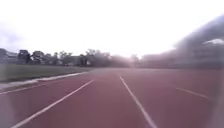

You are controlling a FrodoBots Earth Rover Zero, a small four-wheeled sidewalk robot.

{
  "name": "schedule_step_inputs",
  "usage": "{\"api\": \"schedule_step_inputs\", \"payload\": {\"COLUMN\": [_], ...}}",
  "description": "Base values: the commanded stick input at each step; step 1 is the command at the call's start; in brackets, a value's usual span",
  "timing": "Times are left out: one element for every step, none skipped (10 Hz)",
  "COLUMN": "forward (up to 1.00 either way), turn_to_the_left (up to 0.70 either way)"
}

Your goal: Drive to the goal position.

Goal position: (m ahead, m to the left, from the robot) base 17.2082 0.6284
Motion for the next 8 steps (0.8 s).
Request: {"api": "schedule_step_inputs", "payload": {"forward": [0.70, 0.70, 0.70, 0.70, 0.70, 0.70, 0.70, 0.70], "turn_to_the_left": [0.00, 0.00, 0.00, 0.00, 0.00, 0.00, 0.00, 0.00]}}
